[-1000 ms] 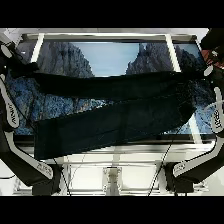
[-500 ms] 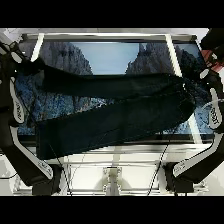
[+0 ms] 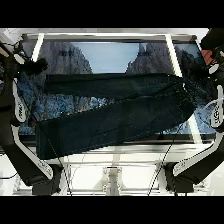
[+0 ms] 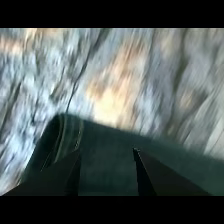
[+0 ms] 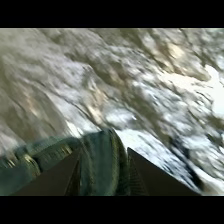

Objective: Fold the clothes and pants, and hang the long-sleeved shirts on hangers.

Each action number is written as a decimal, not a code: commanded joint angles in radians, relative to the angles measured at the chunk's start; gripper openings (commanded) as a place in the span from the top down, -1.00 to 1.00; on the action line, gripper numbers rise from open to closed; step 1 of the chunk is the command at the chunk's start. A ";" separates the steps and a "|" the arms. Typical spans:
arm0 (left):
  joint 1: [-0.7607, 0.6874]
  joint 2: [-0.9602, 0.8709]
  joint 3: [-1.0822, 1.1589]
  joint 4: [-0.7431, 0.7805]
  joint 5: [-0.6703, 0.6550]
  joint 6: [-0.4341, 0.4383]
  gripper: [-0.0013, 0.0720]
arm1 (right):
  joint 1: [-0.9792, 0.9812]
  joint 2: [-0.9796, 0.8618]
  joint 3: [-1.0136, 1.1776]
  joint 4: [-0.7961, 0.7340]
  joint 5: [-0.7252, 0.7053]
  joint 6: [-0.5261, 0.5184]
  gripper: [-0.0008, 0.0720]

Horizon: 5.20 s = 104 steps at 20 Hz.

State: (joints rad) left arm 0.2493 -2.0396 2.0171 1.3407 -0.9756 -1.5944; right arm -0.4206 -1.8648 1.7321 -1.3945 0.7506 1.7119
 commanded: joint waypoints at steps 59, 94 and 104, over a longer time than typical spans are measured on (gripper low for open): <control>-0.117 0.148 -0.382 0.468 0.001 0.279 -0.02 | 0.096 -0.008 0.023 0.093 0.489 -0.263 0.04; -0.238 0.122 -0.381 0.458 -0.057 0.870 0.33 | 0.142 -0.008 0.023 0.090 0.444 -0.264 0.04; -0.254 0.106 -0.381 0.492 0.074 0.832 0.36 | 0.142 -0.008 0.023 0.090 0.442 -0.264 0.04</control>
State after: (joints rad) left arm 0.0017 -1.9335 1.6360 1.8252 -0.9360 -0.7517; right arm -0.2798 -1.8725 1.7554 -1.3052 1.1931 1.4483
